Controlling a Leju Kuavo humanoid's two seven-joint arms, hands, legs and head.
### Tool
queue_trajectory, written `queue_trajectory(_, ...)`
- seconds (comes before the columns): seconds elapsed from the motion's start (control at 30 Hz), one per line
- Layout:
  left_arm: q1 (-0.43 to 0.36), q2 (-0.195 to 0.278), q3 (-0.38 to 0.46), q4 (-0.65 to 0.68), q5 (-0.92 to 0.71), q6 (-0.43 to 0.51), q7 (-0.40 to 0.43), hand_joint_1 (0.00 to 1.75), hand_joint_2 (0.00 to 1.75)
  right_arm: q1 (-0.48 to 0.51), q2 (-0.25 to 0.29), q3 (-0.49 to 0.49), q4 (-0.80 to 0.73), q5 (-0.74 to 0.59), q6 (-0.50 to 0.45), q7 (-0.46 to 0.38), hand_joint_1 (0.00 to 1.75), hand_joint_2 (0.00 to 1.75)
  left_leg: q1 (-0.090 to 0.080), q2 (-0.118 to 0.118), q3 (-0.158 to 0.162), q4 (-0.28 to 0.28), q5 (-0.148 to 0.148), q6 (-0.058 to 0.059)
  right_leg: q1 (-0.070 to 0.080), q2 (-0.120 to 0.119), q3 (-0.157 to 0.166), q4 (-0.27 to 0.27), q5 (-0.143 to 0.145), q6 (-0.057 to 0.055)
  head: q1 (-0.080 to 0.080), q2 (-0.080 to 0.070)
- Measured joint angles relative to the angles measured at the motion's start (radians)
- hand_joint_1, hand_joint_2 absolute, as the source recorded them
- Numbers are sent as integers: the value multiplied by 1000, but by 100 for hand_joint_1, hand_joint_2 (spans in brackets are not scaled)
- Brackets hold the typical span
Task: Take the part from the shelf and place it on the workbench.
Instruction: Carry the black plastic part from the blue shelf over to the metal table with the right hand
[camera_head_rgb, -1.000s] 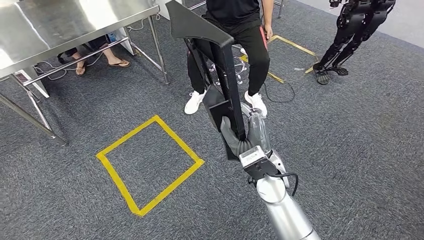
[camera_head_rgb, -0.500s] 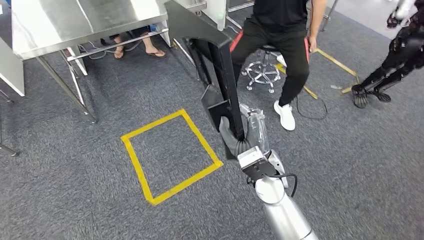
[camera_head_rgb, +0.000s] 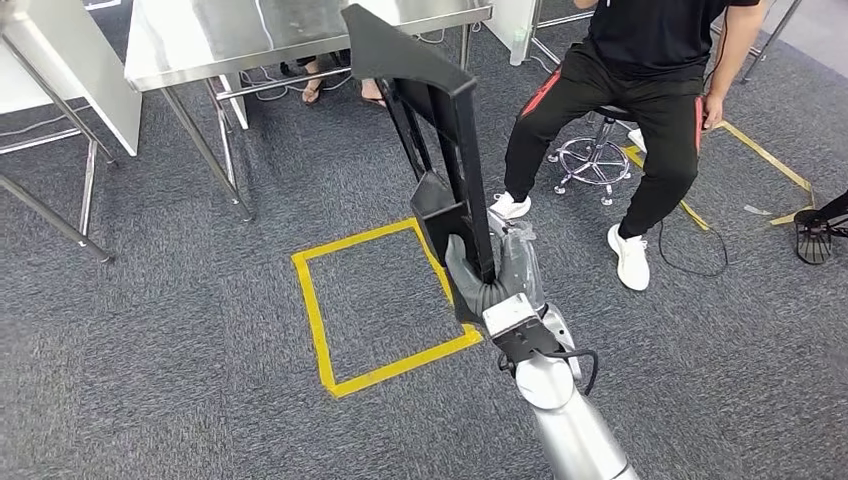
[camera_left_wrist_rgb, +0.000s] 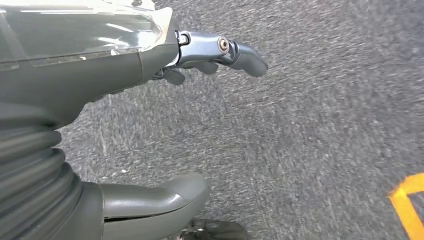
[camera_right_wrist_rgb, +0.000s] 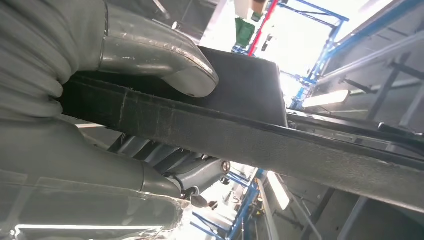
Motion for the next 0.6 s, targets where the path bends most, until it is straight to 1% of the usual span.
queue_trajectory(0.03,-2,0,0,0,2,-4,-3,0,175,2,2,-1,-1,-3,0,0,175,175,0,33,-27,56,-30,-4,2,-6,1,0,-1,-5,-2,0)
queue_trajectory(0.07,-5,1,1,0,5,-8,-5,0,175,4,3,-2,-1,-5,-1,1,175,175,1,54,-61,123,-62,-7,4,-12,1,0,-2,-10,-4,0)
queue_trajectory(0.1,-7,1,1,0,7,-13,-6,0,175,8,3,-4,-1,-8,-2,1,175,175,3,64,-93,184,-85,-9,6,-19,0,0,-2,-12,-4,0)
queue_trajectory(0.13,-7,1,2,0,9,-17,-7,0,175,11,3,-5,0,-9,-2,2,175,175,4,68,-114,220,-92,-9,8,-25,0,0,-3,-13,-4,0)
queue_trajectory(0.17,-7,1,3,0,10,-21,-7,0,175,14,4,-6,0,-9,-2,3,175,175,5,70,-114,218,-79,-9,9,-29,0,0,-4,-14,-4,0)
queue_trajectory(0.2,-6,1,5,0,10,-24,-7,0,175,16,5,-6,0,-9,-3,4,175,175,5,70,-94,175,-50,-6,9,-33,1,0,-4,-14,-4,0)
queue_trajectory(0.23,-6,2,7,0,11,-27,-7,0,175,16,7,-6,0,-9,-3,4,175,175,4,72,-57,106,-15,-2,9,-35,2,0,-5,-13,-4,0)
queue_trajectory(0.27,-7,3,9,0,11,-30,-7,0,175,16,10,-6,0,-9,-3,5,175,175,2,76,-21,38,10,2,12,-36,3,0,-6,-11,-4,0)
queue_trajectory(0.3,-8,3,10,0,11,-31,-7,0,175,15,12,-6,0,-8,-4,7,175,175,0,78,6,-13,25,5,14,-37,3,0,-8,-8,-4,0)
queue_trajectory(0.33,-9,3,11,0,10,-32,-7,0,175,14,14,-7,0,-7,-5,10,175,175,-3,79,21,-42,31,5,19,-38,2,1,-10,-7,-3,0)
queue_trajectory(0.37,-9,3,12,0,10,-33,-6,0,175,13,16,-7,0,-3,-7,14,175,175,-6,78,24,-48,29,3,24,-39,2,2,-13,-5,-3,0)
queue_trajectory(0.43,-9,2,13,0,10,-35,-3,0,175,12,18,-7,0,7,-13,23,175,175,-11,73,24,-51,32,2,28,-41,2,2,-14,-3,-3,0)
queue_trajectory(0.5,-9,2,15,0,9,-37,-1,0,175,11,19,-7,0,16,-17,29,175,175,-17,70,24,-50,32,7,25,-44,4,-1,-13,0,-3,0)
queue_trajectory(0.6,-8,2,15,0,8,-43,0,0,175,11,20,-6,0,20,-21,31,175,175,-18,68,23,-50,32,13,24,-46,8,-7,-11,4,-3,0)
